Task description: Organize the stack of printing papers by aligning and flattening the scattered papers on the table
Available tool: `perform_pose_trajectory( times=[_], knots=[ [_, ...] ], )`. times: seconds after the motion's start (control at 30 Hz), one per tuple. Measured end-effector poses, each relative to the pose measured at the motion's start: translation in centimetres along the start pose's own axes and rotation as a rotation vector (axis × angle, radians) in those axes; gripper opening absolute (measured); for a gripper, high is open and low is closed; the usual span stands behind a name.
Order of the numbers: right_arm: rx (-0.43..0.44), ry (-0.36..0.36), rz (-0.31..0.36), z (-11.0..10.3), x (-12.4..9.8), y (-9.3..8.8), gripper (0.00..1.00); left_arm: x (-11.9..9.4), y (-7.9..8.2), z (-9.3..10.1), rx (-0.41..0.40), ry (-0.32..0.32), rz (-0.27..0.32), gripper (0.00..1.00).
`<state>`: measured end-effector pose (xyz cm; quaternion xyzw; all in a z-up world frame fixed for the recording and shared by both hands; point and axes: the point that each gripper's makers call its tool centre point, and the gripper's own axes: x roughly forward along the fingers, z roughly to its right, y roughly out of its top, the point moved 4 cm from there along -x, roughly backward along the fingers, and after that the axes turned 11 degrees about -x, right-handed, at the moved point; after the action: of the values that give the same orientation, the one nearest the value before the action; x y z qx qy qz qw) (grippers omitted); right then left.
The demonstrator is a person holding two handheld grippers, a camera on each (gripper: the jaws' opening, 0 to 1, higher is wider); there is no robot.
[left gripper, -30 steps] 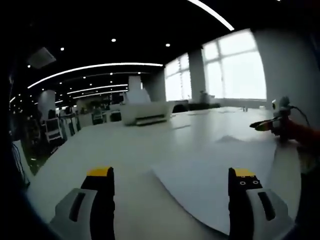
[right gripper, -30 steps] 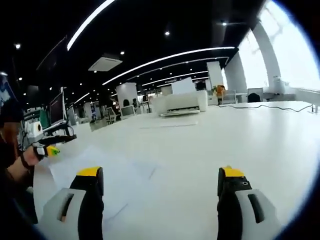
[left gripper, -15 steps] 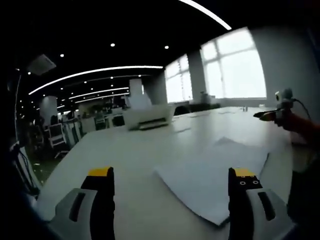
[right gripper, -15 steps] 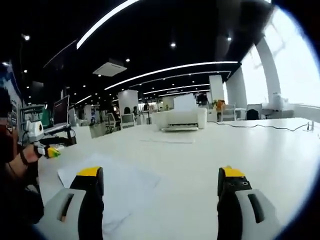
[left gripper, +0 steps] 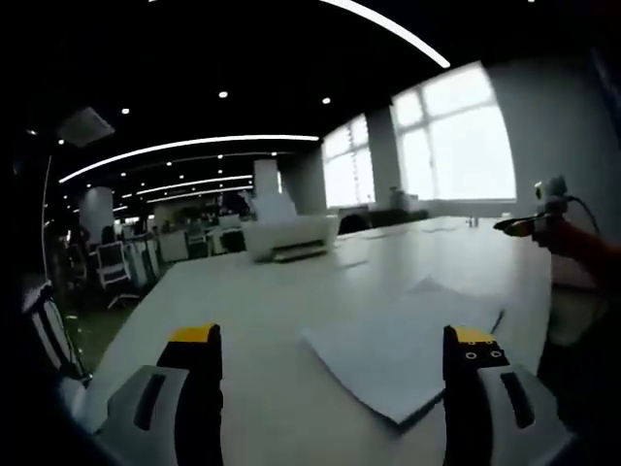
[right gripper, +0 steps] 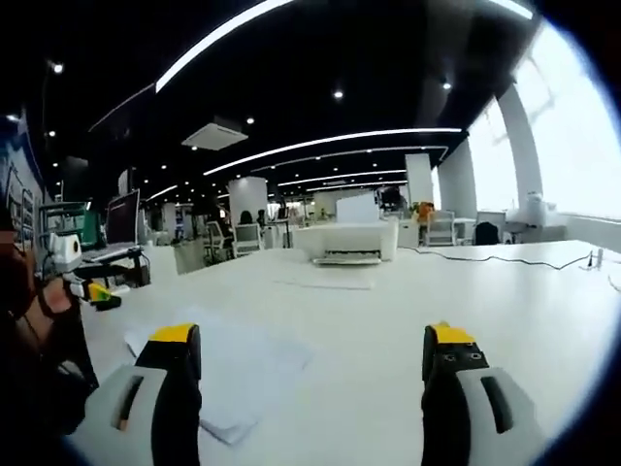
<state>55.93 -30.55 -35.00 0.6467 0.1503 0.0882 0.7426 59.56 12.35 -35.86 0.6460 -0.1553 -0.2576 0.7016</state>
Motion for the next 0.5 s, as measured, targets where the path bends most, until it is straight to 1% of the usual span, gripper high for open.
perform_pose_trajectory(
  times=[0.17,0.27,0.3,0.43,0.5],
  knots=[
    [-0.014,0.013,-0.011,-0.5,-1.0,0.5,0.9,-0.5,0.2,0.1,-0.005,-0.005,-0.001,0.97],
    [-0.014,0.027,-0.019,-0.9,-1.6,0.7,0.9,-1.1,0.2,0.7,0.017,-0.007,-0.02,0.97],
    [-0.014,0.027,-0.019,-0.9,-1.6,0.7,0.9,-1.3,0.3,0.8,0.025,-0.01,-0.018,0.97],
    [-0.024,0.014,-0.035,-0.9,-2.3,0.6,0.9,-2.2,0.5,1.7,0.025,-0.032,-0.025,0.97],
    [-0.022,0.018,-0.04,-1.0,-2.6,0.6,0.9,-2.6,0.6,1.9,0.038,-0.028,-0.033,0.97]
  ],
)
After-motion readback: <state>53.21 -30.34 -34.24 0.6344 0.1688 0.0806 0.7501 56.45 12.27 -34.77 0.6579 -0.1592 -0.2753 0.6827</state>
